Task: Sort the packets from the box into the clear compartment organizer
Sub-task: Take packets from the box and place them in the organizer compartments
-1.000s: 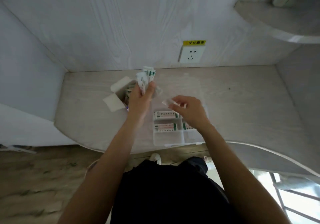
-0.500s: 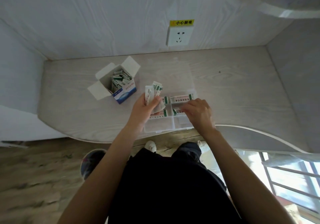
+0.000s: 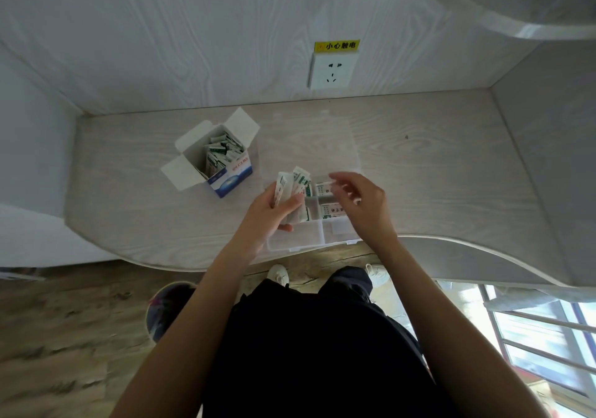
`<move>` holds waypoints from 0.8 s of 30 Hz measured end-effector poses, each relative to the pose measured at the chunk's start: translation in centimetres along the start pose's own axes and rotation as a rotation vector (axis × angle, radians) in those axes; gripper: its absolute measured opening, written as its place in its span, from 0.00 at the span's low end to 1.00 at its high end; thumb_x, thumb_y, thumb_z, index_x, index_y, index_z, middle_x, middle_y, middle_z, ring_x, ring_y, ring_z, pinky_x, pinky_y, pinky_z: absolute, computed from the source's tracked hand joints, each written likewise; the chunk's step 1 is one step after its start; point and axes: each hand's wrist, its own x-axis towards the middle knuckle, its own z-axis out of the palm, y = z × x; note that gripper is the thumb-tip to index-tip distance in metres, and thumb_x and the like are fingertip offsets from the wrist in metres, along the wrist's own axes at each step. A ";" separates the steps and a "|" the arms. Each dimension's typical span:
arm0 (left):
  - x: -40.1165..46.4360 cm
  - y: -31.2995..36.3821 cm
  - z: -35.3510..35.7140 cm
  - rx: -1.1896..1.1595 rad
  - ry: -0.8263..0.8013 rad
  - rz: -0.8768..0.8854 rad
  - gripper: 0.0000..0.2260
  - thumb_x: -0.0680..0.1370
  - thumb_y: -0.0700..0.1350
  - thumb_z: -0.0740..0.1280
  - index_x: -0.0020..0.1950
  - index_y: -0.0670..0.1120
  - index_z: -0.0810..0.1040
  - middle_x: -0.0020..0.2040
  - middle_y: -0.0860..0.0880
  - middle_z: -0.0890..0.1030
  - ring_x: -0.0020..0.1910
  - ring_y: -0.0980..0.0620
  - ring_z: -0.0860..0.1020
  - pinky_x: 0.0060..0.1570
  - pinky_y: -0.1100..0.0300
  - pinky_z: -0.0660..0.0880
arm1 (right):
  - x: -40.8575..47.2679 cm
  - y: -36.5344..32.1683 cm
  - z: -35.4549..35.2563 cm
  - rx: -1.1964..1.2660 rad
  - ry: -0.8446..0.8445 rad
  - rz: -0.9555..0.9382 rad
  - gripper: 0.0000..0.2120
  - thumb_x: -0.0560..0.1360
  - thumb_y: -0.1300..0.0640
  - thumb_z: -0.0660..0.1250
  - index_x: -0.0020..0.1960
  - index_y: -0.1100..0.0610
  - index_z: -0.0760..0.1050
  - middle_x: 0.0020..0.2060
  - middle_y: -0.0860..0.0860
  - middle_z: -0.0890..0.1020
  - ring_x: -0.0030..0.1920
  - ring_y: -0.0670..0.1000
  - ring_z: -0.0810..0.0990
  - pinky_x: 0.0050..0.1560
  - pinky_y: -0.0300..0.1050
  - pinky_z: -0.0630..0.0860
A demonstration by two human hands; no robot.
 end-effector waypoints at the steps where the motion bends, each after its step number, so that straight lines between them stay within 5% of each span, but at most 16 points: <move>1: -0.1 0.0 0.1 0.024 -0.025 0.001 0.11 0.77 0.47 0.65 0.59 0.47 0.73 0.48 0.48 0.79 0.44 0.54 0.79 0.32 0.66 0.76 | 0.4 -1.1 -0.1 0.140 -0.081 0.089 0.12 0.76 0.61 0.65 0.59 0.54 0.76 0.48 0.49 0.81 0.43 0.44 0.80 0.44 0.33 0.77; 3: -0.3 0.0 0.2 0.055 -0.069 -0.003 0.10 0.77 0.47 0.65 0.57 0.46 0.73 0.46 0.49 0.79 0.41 0.56 0.78 0.31 0.66 0.74 | 1.1 -2.7 -0.1 0.334 -0.197 0.212 0.13 0.76 0.60 0.66 0.60 0.53 0.75 0.49 0.49 0.81 0.41 0.46 0.81 0.44 0.38 0.79; 7: -0.6 0.0 0.1 0.055 -0.118 -0.007 0.08 0.77 0.48 0.65 0.55 0.48 0.75 0.45 0.50 0.81 0.40 0.57 0.79 0.32 0.65 0.75 | 2.0 -3.3 0.1 0.335 -0.279 0.208 0.11 0.73 0.61 0.71 0.54 0.59 0.77 0.39 0.52 0.81 0.34 0.45 0.80 0.39 0.37 0.77; 13: -0.8 -0.3 -0.1 -0.163 -0.071 -0.052 0.13 0.75 0.48 0.65 0.58 0.48 0.75 0.56 0.41 0.80 0.53 0.47 0.78 0.35 0.60 0.78 | 1.8 -2.9 -0.2 0.365 -0.275 0.186 0.09 0.74 0.68 0.66 0.51 0.57 0.76 0.42 0.52 0.81 0.40 0.48 0.80 0.42 0.41 0.80; 19: -0.8 -0.1 0.2 -0.163 -0.074 0.000 0.11 0.77 0.42 0.66 0.58 0.50 0.74 0.51 0.47 0.82 0.47 0.49 0.82 0.44 0.53 0.81 | 1.4 -3.1 0.8 0.346 -0.233 0.261 0.06 0.73 0.57 0.70 0.48 0.56 0.75 0.42 0.57 0.82 0.36 0.48 0.80 0.37 0.40 0.78; 24: -0.5 0.1 0.4 -0.236 -0.013 -0.022 0.14 0.76 0.46 0.65 0.61 0.46 0.73 0.50 0.44 0.81 0.48 0.47 0.81 0.41 0.56 0.81 | 1.2 -2.4 1.0 0.349 -0.152 0.241 0.05 0.73 0.61 0.71 0.48 0.59 0.78 0.42 0.57 0.82 0.42 0.53 0.81 0.43 0.46 0.80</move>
